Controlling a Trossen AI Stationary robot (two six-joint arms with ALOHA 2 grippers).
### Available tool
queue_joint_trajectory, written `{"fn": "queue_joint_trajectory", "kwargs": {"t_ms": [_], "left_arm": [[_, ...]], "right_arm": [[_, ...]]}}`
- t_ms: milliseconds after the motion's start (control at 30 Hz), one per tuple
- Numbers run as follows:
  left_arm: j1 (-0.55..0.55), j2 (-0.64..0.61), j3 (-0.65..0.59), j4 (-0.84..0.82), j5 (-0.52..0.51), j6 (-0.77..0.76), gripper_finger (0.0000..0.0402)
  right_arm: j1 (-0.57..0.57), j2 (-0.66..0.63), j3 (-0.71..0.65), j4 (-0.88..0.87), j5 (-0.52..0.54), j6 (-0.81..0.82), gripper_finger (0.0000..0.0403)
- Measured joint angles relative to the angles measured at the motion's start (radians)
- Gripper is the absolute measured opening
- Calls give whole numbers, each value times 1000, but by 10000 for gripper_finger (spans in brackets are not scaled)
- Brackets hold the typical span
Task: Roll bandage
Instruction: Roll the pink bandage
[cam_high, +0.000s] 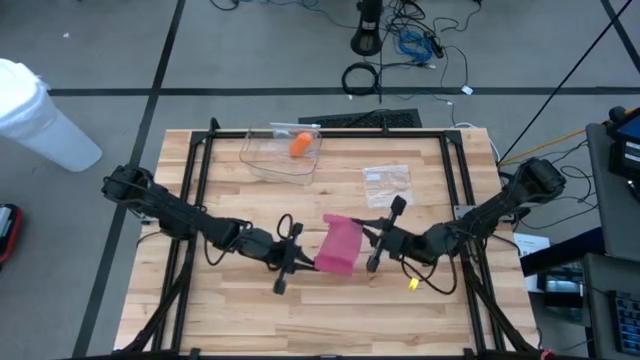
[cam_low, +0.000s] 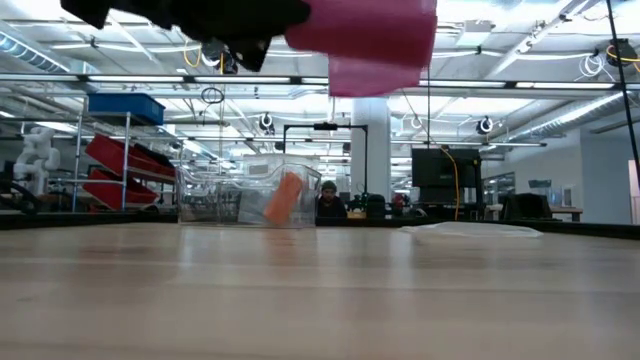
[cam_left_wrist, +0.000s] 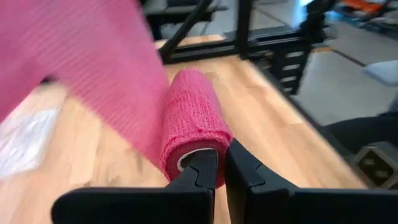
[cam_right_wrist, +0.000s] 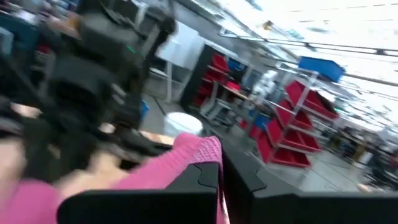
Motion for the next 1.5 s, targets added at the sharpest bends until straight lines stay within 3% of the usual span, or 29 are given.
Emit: {"fn": "queue_joint_trajectory", "kwargs": {"t_ms": [267, 433, 700, 933, 1067, 1167, 1300, 1500], "left_arm": [[34, 17, 0, 2, -33, -36, 9], [36, 17, 0, 2, -66, -29, 9], [47, 17, 0, 3, -152, -30, 9], [48, 17, 0, 4, -220, 34, 9], [39, 17, 0, 7, -270, 98, 9], [7, 17, 0, 11, -352, 198, 9], [-43, 17, 0, 71, -384, 344, 9], [-93, 17, 0, 168, -421, 546, 9]], "right_arm": [[85, 0, 96, -246, -13, 89, 0], [149, 1, 105, -260, -22, 94, 0], [155, 98, 106, -240, -142, 84, 0], [158, 180, 106, -224, -143, 42, 4], [177, 193, 106, -276, -156, 120, 36], [185, 193, 106, -382, -205, 349, 71], [185, 194, 106, -462, -256, 624, 120], [192, 178, 106, -354, -277, 625, 181]]}}
